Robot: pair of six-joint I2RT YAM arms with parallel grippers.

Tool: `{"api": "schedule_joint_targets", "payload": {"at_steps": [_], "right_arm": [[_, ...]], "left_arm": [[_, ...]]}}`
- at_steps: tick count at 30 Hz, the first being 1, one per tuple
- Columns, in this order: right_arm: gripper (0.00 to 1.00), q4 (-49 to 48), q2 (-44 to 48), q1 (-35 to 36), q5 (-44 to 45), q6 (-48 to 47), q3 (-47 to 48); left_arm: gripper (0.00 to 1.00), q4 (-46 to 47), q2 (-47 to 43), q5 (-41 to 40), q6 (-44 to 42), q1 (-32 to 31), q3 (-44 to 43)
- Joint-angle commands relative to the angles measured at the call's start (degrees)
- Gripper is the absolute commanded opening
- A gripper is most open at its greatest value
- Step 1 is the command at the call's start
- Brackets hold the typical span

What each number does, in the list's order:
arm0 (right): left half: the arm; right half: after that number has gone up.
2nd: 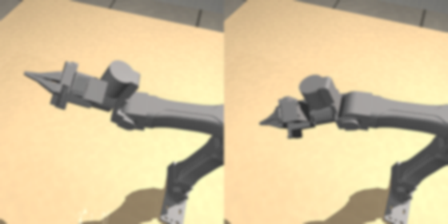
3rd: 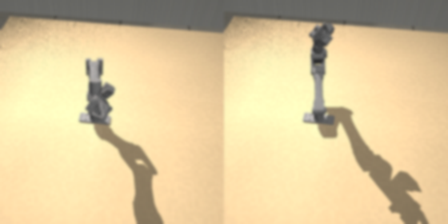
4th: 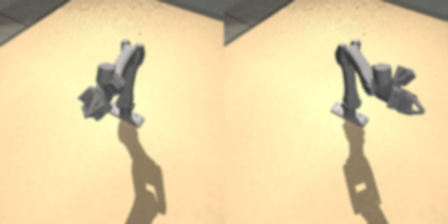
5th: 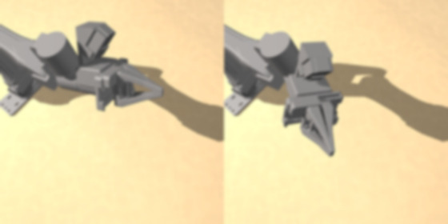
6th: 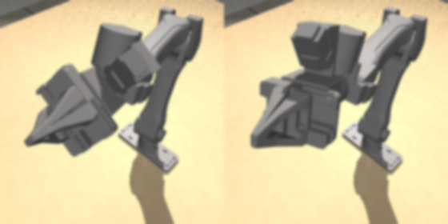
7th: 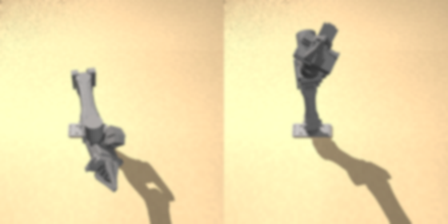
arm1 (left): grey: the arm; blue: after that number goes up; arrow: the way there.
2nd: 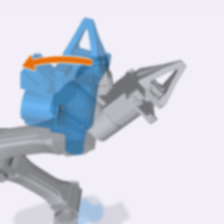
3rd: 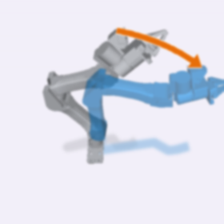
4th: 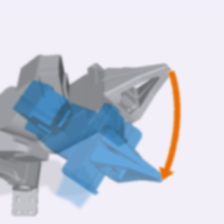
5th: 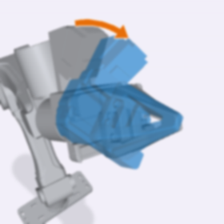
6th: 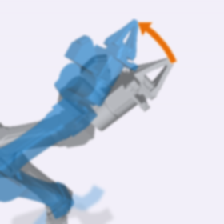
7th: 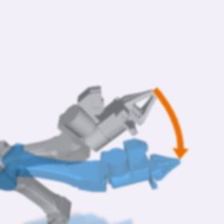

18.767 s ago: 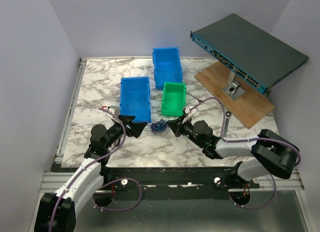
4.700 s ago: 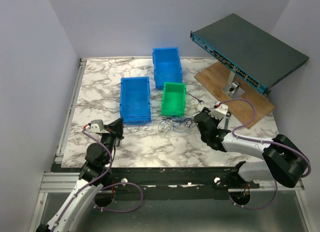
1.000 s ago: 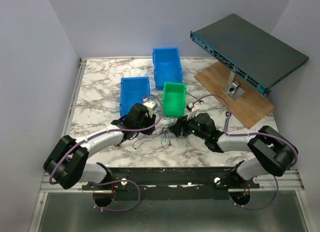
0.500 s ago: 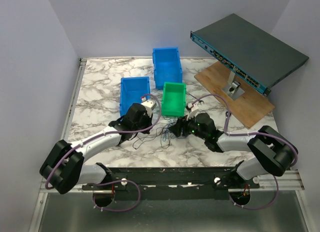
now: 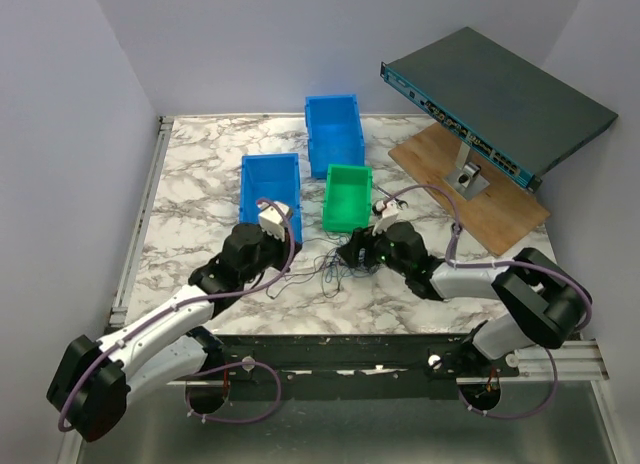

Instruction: Untangle the cables

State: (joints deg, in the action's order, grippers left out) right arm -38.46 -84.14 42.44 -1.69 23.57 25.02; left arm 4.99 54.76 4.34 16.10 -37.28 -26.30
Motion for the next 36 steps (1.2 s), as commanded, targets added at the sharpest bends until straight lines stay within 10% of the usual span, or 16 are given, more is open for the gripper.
{"api": "schedule_joint_targets", "payload": {"at_steps": [1, 24, 36], "right_arm": [[0.75, 8.3, -4.2, 0.4, 9.6, 2.5, 4.9], [0.87, 23.2, -3.2, -5.4, 32.4, 16.3, 6.8], [0.85, 32.1, 8.9, -7.9, 52.7, 30.4, 1.2]], "left_arm": [[0.0, 1.4, -5.2, 1.7, 5.0, -0.2, -2.2], [0.0, -40.7, 1.5, -5.6, 1.2, 0.5, -69.0], [0.0, -47.6, -1.7, -22.2, -0.6, 6.3, -72.7]]}}
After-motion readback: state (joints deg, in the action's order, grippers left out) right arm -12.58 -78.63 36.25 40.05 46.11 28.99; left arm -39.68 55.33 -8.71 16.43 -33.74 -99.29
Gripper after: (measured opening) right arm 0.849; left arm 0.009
